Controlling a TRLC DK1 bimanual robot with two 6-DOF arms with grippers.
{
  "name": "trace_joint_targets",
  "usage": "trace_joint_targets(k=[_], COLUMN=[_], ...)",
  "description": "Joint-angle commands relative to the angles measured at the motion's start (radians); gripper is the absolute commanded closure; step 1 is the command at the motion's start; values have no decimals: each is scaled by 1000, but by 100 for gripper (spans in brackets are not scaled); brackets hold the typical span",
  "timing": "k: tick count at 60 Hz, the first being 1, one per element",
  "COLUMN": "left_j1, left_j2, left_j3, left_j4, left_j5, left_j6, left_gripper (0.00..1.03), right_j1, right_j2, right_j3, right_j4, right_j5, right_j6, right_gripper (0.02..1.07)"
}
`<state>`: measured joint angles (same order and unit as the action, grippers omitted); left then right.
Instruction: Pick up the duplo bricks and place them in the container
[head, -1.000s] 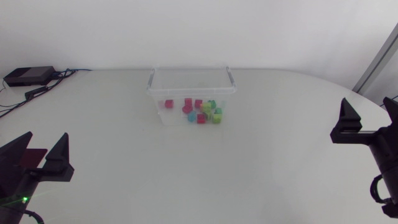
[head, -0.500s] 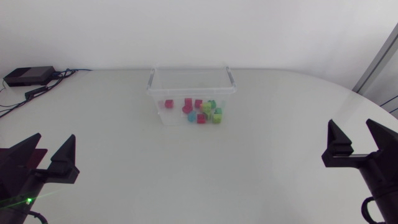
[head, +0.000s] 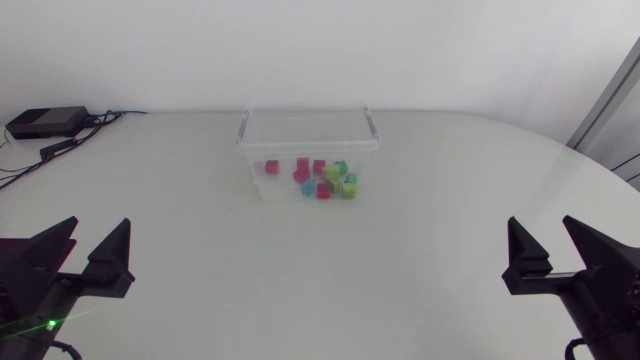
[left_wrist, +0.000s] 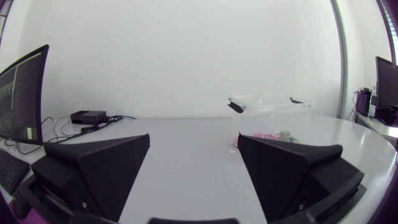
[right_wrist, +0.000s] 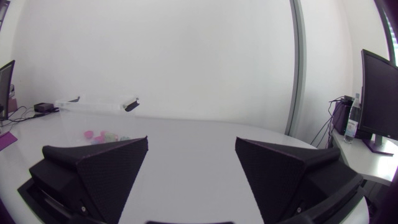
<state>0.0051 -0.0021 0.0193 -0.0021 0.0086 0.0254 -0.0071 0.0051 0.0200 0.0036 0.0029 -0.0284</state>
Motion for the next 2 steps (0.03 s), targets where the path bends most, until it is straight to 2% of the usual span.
trace_joint_targets(k=[1,2], left_j1=[-5,-5], left_j2=[2,2], left_j3=[-19,-19], left_j4=[2,2], left_j5=[-9,-9], left_j6=[-25,-25], left_gripper=[4,4], right_j1=[7,7], right_j2=[-5,-5], right_j3=[-20,-20], right_j4=[-4,-4], right_j5=[-3,-3], right_j6=[28,28], right_gripper=[6,6])
